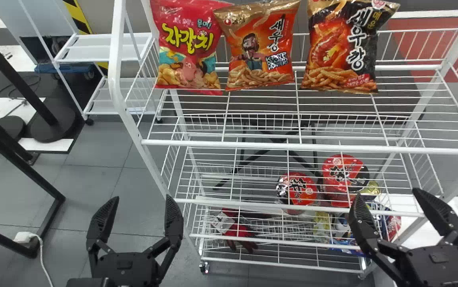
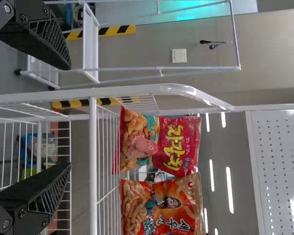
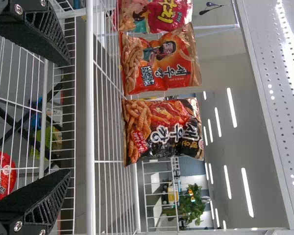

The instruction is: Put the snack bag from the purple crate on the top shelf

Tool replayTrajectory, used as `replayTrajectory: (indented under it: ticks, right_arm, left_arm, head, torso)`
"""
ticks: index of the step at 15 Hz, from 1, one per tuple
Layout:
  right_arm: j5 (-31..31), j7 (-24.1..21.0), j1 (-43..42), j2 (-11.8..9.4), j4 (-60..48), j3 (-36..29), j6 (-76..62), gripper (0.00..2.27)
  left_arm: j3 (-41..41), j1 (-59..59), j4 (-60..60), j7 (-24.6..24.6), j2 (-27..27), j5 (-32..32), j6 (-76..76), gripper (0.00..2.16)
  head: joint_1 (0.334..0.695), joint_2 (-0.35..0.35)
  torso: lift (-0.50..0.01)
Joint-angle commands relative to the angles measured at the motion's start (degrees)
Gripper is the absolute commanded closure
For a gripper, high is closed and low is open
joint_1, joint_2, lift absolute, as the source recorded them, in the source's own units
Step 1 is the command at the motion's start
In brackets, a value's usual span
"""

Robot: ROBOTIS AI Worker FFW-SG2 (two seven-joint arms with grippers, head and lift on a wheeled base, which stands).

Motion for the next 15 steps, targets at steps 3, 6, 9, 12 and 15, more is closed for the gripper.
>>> replayTrajectory:
  ticks: [3, 6, 9, 12, 15]
  right_arm:
    - [0.1, 0.0, 0.0, 0.0, 0.0, -0.1, 0.0, 0.01]
    - [0.4, 0.1, 0.0, 0.0, 0.0, 0.0, 0.0, 0.01]
    - [0.5, 0.0, 0.0, 0.1, 0.0, 0.0, 0.0, 0.01]
    - [0.5, 0.0, 0.0, 0.1, 0.1, 0.0, 0.0, 0.01]
    - [0.5, 0.0, -0.1, 0.1, 0.0, 0.0, 0.0, 0.01]
  left_arm:
    - [0.0, -0.1, 0.1, 0.0, -0.1, 0.1, 0.0, 0.12]
    - [0.0, -0.1, 0.1, -0.1, 0.0, 0.1, 0.0, 0.12]
    - [0.1, -0.2, 0.1, -0.1, 0.0, 0.1, 0.0, 0.12]
    - [0.0, -0.4, 0.2, -0.2, 0.0, 0.1, 0.2, 0.12]
    - [0.0, -0.4, 0.3, -0.3, 0.0, 0.2, 0.2, 0.12]
  head:
    - [0.695, 0.119]
    - [0.695, 0.119]
    - [0.695, 0.121]
    - [0.695, 0.122]
    - [0.695, 0.120]
  torso:
    - [-0.121]
    - [-0.133]
    - [-0.145]
    - [-0.157]
    - [-0.169]
